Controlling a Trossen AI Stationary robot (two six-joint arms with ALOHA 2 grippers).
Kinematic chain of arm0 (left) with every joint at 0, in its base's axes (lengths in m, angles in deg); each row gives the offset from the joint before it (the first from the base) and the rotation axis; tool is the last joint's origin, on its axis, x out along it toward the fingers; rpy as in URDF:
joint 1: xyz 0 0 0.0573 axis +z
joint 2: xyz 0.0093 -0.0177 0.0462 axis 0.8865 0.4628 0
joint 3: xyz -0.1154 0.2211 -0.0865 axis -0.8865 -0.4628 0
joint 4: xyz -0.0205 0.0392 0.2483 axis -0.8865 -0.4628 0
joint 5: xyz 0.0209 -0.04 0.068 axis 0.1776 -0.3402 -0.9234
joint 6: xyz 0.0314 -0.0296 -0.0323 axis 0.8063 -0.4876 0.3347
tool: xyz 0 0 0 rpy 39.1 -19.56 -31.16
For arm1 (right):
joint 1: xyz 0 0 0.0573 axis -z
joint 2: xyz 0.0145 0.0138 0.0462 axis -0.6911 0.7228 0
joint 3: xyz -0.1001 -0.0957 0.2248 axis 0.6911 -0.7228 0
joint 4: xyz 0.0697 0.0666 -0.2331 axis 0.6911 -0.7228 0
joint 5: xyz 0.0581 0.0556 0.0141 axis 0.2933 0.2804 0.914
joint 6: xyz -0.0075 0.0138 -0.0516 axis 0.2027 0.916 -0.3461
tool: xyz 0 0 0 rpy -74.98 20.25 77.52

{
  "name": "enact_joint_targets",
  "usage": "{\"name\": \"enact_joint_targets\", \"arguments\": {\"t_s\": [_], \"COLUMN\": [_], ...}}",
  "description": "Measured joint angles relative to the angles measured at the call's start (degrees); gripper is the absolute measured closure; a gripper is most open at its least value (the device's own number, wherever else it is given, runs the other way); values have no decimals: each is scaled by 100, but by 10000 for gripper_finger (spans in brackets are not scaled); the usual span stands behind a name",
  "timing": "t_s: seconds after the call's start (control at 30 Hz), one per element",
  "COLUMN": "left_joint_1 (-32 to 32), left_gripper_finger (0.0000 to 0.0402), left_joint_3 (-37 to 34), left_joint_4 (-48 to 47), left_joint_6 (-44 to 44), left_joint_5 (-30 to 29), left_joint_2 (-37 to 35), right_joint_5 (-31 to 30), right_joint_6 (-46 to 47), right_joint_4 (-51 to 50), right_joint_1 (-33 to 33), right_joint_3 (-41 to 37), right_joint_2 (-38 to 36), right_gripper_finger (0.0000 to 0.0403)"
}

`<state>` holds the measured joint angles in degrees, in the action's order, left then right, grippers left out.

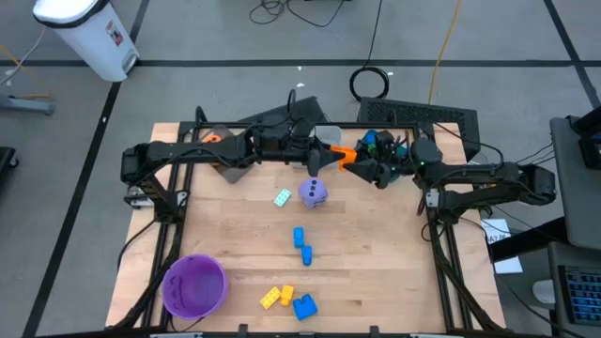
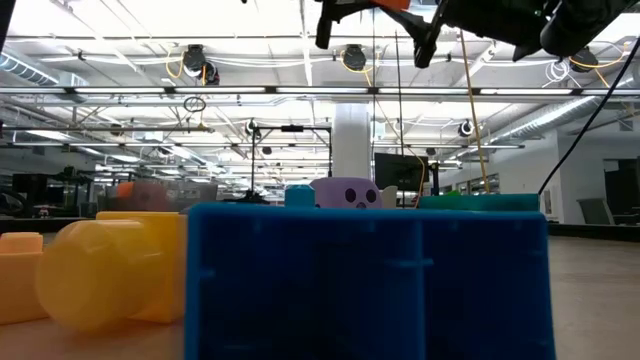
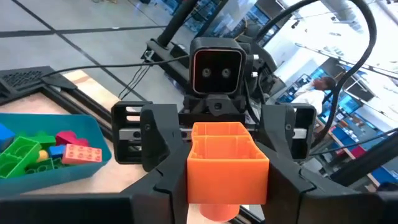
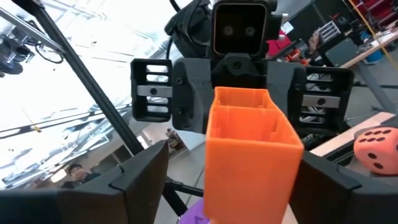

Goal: Pick & Place Toys
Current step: Put the orange game piece into the blue bin

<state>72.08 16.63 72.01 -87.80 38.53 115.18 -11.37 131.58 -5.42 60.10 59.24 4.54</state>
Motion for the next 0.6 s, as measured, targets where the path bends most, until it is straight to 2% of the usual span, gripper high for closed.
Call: {"name": "enact_joint_targets", "arguments": {"t_s": [0.13, 0.27, 0.43, 0.6], "left_joint_1": [-4, -4, 21, 162], "left_gripper_finger": [257, 251, 197, 142], "left_joint_3": [0, 0, 0, 0], "left_joint_4": [42, 197, 230, 396], "left_joint_6": [70, 72, -54, -92], "left_joint_5": [6, 210, 375, 605], "left_joint_2": [0, 0, 0, 0], "right_joint_5": [106, 119, 146, 258], "right_joint_6": [-15, -83, -173, -266], "right_joint_4": [-8, -15, -36, -37], "right_joint_1": [2, 2, 0, 2], "right_joint_3": [0, 0, 0, 0], "right_joint_2": [5, 4, 4, 4], "right_gripper_finger": [159, 204, 277, 277]}}
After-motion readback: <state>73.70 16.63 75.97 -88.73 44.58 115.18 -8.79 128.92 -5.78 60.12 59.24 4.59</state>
